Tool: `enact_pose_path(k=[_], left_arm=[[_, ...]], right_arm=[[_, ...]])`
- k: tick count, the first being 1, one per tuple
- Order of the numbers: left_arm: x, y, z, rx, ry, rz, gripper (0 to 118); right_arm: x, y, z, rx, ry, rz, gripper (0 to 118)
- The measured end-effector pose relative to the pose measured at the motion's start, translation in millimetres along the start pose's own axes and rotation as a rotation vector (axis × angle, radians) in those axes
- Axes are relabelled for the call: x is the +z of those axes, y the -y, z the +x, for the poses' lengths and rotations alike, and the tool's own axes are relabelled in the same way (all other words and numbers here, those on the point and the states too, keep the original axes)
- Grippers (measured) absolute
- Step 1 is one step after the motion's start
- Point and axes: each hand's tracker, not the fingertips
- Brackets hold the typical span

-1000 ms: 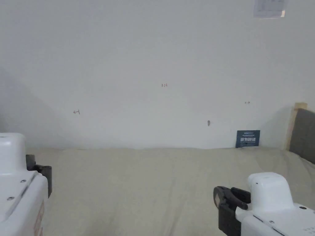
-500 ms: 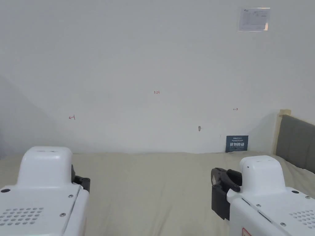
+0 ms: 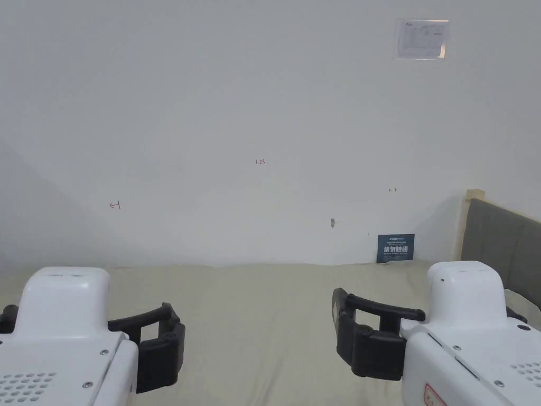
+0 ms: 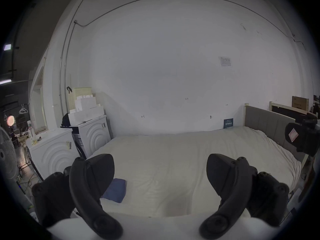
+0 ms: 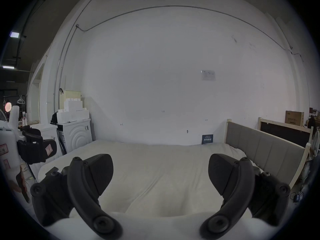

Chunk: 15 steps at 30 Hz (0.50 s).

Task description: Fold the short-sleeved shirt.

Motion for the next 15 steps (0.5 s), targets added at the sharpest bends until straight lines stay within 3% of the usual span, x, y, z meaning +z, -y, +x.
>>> enact_pose_path(k=[7, 11, 15], left_arm=[[-2.9, 3.7, -6.0, 0.034, 0.025, -0.030, 109], [-3.8, 6.4, -5.6, 0.015, 0.016, -0.041, 109], [-4.2, 4.9, -13.1, 0.110, 0.098, -0.032, 109]], right_arm=[[4.3, -8.3, 5.0, -0.053, 0.019, 0.018, 118], [0.8, -10.1, 9.9, -0.113, -0.044, -0.047, 118], [-0.8, -5.2, 4.8, -0.089, -0.021, -0.055, 118]])
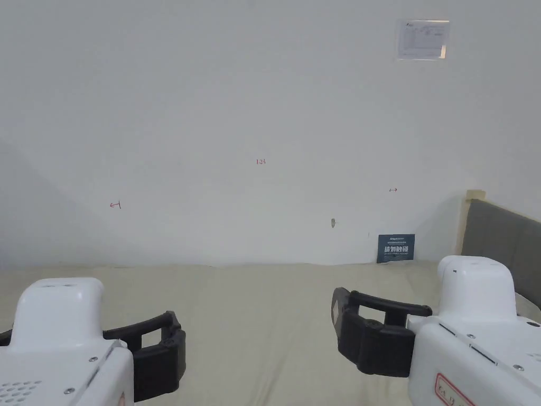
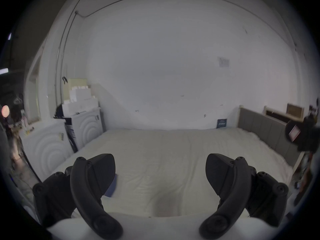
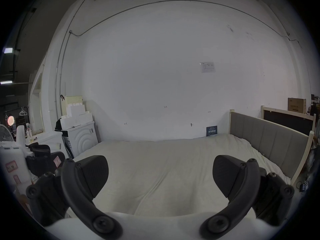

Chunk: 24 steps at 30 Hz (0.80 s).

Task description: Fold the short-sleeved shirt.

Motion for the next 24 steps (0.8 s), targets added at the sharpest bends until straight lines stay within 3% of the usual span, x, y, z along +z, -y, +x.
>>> enact_pose_path(k=[6, 11, 19, 24], left_arm=[[-4.9, -1.4, -2.0, -0.010, -0.012, -0.024, 109], [-8.1, 1.3, -3.9, -0.040, -0.036, -0.043, 109], [-10.9, 2.6, -4.2, -0.044, -0.048, -0.055, 109], [-13.8, 4.1, -3.8, -0.048, -0.043, -0.070, 109]], right_arm=[[0.9, 5.5, -6.8, -0.001, 0.089, -0.024, 118], [5.3, 1.5, 5.7, -0.130, -0.024, -0.006, 118], [2.3, 2.2, 1.3, -0.106, 0.037, -0.048, 118], [-1.3, 3.5, -2.9, -0.098, 0.012, -0.068, 118]])
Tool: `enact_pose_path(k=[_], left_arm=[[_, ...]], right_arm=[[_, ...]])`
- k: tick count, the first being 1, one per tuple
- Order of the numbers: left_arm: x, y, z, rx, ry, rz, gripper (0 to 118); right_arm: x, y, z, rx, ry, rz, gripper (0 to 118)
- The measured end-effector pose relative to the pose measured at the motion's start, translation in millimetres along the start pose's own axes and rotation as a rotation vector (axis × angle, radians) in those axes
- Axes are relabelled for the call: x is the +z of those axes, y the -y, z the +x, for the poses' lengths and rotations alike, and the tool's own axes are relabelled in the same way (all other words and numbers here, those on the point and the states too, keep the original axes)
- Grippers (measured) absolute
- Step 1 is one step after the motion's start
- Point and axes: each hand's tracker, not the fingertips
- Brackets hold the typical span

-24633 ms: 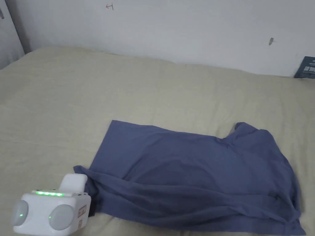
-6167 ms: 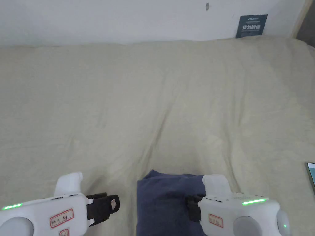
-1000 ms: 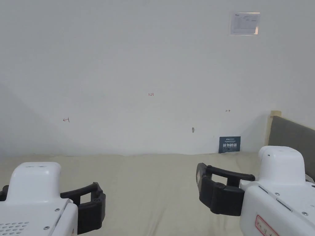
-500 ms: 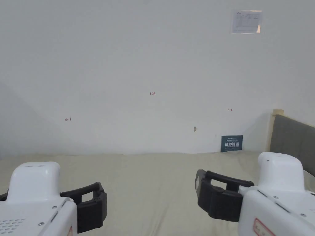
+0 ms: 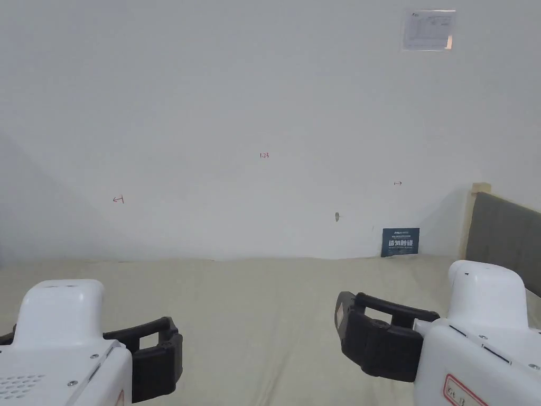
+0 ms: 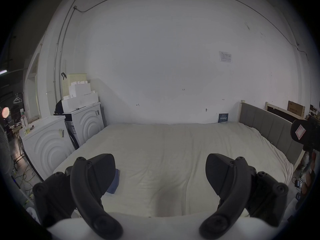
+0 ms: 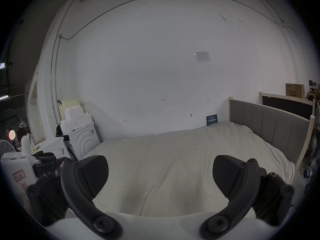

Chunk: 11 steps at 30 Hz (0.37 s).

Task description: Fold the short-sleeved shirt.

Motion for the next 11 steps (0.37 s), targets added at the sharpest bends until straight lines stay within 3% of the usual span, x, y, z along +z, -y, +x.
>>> enact_pose_path(k=[5, 7, 11], left_arm=[[-2.3, 0.6, 1.8, -0.018, -0.013, -0.007, 109], [-2.8, 0.6, 1.9, -0.017, -0.012, -0.004, 109], [-3.4, 0.6, 2.5, -0.019, -0.008, -0.009, 109]], right_arm=[[-3.6, 1.7, -3.8, 0.032, -0.013, 0.000, 118], [-6.1, 5.7, -4.6, 0.099, -0.002, 0.021, 118], [-1.7, 6.5, -19.9, 0.078, 0.015, 0.006, 118]])
